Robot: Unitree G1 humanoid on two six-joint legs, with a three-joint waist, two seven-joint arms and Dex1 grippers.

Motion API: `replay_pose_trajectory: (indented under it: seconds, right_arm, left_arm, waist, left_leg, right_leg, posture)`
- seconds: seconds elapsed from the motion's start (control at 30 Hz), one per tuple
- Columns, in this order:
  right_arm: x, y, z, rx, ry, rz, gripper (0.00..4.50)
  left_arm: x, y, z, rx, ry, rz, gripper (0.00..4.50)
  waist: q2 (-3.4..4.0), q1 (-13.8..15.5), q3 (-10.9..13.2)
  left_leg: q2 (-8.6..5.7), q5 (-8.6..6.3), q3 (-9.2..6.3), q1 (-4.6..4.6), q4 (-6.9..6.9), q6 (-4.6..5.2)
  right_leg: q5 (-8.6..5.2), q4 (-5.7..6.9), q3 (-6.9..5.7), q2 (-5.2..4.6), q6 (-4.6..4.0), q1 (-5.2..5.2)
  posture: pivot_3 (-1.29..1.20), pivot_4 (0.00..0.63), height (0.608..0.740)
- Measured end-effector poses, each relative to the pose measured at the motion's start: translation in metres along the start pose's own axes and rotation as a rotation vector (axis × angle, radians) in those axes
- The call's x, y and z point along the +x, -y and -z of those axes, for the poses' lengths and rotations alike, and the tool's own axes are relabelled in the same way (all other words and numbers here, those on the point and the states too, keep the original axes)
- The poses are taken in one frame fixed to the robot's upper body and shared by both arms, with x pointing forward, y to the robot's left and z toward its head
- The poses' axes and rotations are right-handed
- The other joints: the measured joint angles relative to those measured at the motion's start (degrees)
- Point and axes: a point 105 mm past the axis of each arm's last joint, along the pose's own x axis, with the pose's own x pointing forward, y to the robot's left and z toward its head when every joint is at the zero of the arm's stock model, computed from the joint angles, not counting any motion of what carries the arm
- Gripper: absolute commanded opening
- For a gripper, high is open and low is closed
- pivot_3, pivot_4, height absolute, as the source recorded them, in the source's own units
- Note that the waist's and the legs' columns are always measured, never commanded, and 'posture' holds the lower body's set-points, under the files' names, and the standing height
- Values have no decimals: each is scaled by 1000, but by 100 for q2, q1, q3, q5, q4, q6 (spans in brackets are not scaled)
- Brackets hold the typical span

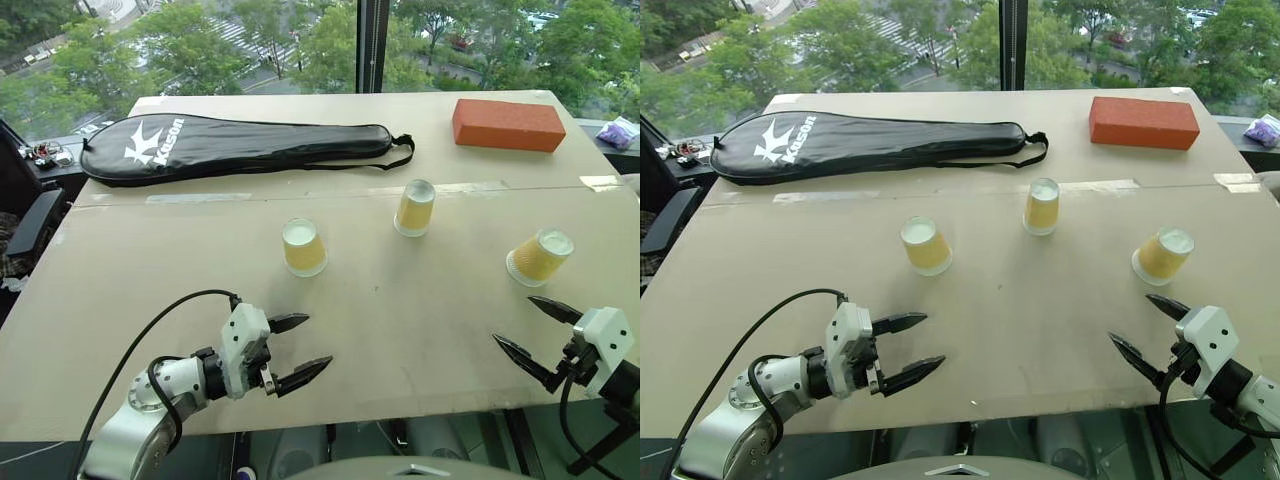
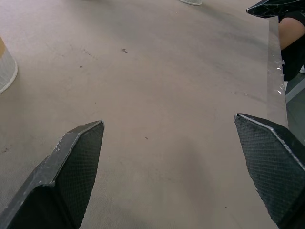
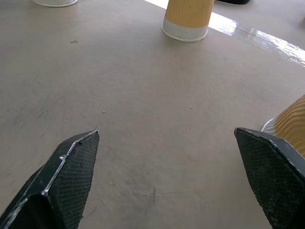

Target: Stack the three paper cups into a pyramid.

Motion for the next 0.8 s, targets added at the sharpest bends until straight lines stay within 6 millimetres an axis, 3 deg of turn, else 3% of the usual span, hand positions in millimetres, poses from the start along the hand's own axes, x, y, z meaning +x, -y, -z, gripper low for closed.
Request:
replay_pose_trajectory:
  seconds: [0.07, 0.2, 0.33, 0.57, 0.8]
  right_arm:
    - [2, 1, -2, -3, 11, 11, 4487]
    - [15, 26, -23, 28, 174, 307, 4487]
    - [10, 49, -32, 0, 201, 514, 4487]
    - [11, 72, -39, 36, 217, 636, 4487]
    - [28, 96, -34, 167, 214, 688, 4487]
  left_arm:
    - [0, 0, 0, 6, 3, 4, 4500]
    - [-2, 0, -1, 5, 30, 58, 4500]
    - [0, 2, -9, 19, 58, 100, 4500]
    - [8, 3, -34, 89, 119, 151, 4500]
    - [10, 6, -43, 100, 120, 179, 4500]
  waist:
    - [0, -1, 0]
    - [11, -33, 0]
    - [11, -5, -1]
    - [12, -30, -2]
    - [17, -35, 0]
  left_leg:
    - [0, 0, 0, 1, 0, 0]
    - [3, 0, 0, 4, 0, 0]
    - [-2, 0, 2, -1, 0, 0]
    - [-3, 0, 6, 3, 0, 1]
    - [-7, 0, 8, 2, -1, 1]
  right_leg:
    - [0, -1, 2, 0, 0, 0]
    - [1, 1, 5, 0, -1, -1]
    - [0, -2, 7, -3, 0, -1]
    - [1, -5, 14, 0, 0, 1]
    - [2, -3, 16, 6, -1, 0]
  posture:
    - [0, 150, 740]
    - [0, 150, 740]
    - [0, 150, 740]
    - [0, 150, 740]
    - [0, 150, 740]
